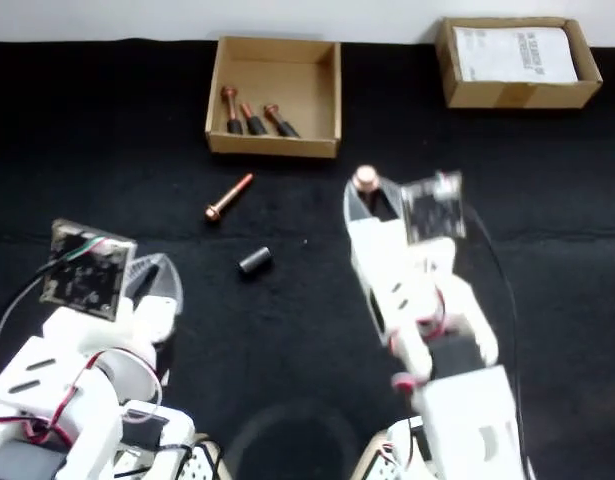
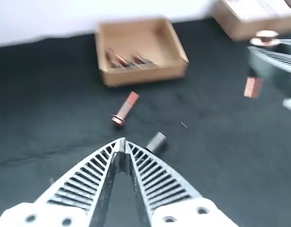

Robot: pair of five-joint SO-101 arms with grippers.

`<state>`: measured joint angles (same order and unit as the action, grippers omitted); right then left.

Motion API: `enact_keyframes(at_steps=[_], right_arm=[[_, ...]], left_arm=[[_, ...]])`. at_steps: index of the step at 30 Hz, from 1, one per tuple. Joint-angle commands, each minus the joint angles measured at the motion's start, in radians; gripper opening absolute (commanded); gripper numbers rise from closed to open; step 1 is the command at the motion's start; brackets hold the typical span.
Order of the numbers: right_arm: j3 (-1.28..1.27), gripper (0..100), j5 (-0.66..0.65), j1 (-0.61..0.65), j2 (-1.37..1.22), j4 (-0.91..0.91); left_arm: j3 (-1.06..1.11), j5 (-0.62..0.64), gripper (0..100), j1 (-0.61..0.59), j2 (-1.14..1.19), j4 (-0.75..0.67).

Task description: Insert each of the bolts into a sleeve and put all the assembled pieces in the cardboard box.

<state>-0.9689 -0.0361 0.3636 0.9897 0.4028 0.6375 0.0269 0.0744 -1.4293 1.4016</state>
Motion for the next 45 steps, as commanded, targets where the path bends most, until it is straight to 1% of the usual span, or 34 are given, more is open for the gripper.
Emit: enact_keyframes(at_steps=[1, 4, 6, 9, 13, 14, 19, 23, 25, 27, 29, 32, 34, 36, 39, 41, 45], right_arm=[[0.289, 0.8, -0.014, -0.012, -0.243, 0.042], [0.453, 0.8, -0.014, -0.012, -0.414, 0.079], [0.552, 0.8, -0.015, -0.012, -0.522, 0.079], [0.714, 0.8, -0.015, -0.013, -0.693, 0.084], [0.921, 0.8, -0.026, -0.022, -0.894, 0.087], [0.967, 0.8, -0.057, -0.024, -0.94, 0.087], [1.188, 0.8, -0.292, -0.028, -1.179, 0.09], [1.389, 0.8, -0.453, -0.022, -1.33, 0.22], [1.492, 0.8, -0.559, -0.013, -1.412, 0.28], [1.589, 0.8, -0.678, -0.005, -1.497, 0.314], [1.682, 0.8, -0.767, -0.002, -1.575, 0.323], [1.822, 0.8, -0.821, 0.001, -1.672, 0.323], [1.908, 0.8, -0.841, 0.024, -1.728, 0.325], [1.974, 0.8, -0.888, 0.053, -1.781, 0.325], [2.046, 0.8, -1.007, 0.096, -1.865, 0.317], [2.094, 0.8, -1.054, 0.114, -1.919, 0.317], [2.178, 0.8, -1.066, 0.122, -1.979, 0.323]], left_arm=[[0.216, -0.002, 2, -0.087, -0.133, -0.193], [0.421, -0.003, 2, -0.104, -0.251, -0.37], [0.539, -0.003, 2, -0.119, -0.325, -0.45], [0.656, -0.002, 2, -0.145, -0.394, -0.503], [0.699, 0.0, 2, -0.222, -0.38, -0.511], [0.707, 0.0, 2, -0.237, -0.38, -0.511], [0.769, 0.0, 2, -0.295, -0.38, -0.511], [0.835, 0.002, 2, -0.354, -0.38, -0.512], [0.868, 0.002, 2, -0.375, -0.38, -0.512], [0.901, 0.002, 2, -0.38, -0.38, -0.512], [0.94, 0.002, 2, -0.38, -0.38, -0.531], [1.004, 0.002, 2, -0.381, -0.38, -0.605], [1.04, 0.002, 2, -0.381, -0.38, -0.649], [1.058, 0.002, 2, -0.381, -0.38, -0.677], [1.058, 0.002, 2, -0.381, -0.38, -0.675], [1.058, 0.002, 2, -0.383, -0.38, -0.669], [1.058, 0.002, 2, -0.407, -0.38, -0.621]])
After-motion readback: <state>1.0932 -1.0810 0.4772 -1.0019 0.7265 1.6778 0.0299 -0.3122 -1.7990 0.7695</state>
